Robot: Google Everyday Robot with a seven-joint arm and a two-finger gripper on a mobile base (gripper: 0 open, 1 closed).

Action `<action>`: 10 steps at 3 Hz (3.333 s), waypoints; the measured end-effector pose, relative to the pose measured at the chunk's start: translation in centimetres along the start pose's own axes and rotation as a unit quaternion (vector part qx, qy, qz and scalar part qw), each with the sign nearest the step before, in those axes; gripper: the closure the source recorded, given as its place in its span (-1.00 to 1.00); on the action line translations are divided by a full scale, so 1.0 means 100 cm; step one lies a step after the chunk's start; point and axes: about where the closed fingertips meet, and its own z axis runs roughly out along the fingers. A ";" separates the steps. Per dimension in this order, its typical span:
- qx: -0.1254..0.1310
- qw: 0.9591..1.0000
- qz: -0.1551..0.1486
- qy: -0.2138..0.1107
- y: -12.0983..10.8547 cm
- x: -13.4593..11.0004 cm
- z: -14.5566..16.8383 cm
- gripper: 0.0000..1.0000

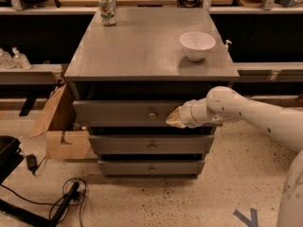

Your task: Close top drawer

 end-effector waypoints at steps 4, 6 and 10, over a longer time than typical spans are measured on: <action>-0.008 1.000 -0.001 -0.002 0.006 -0.002 0.007 -0.74; -0.009 1.000 -0.001 -0.002 0.012 -0.003 0.006 -1.00; -0.080 0.993 -0.086 0.004 0.087 -0.006 -0.050 0.44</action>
Offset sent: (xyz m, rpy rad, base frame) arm -0.0006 0.0018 -0.0013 0.0004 0.0023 0.0033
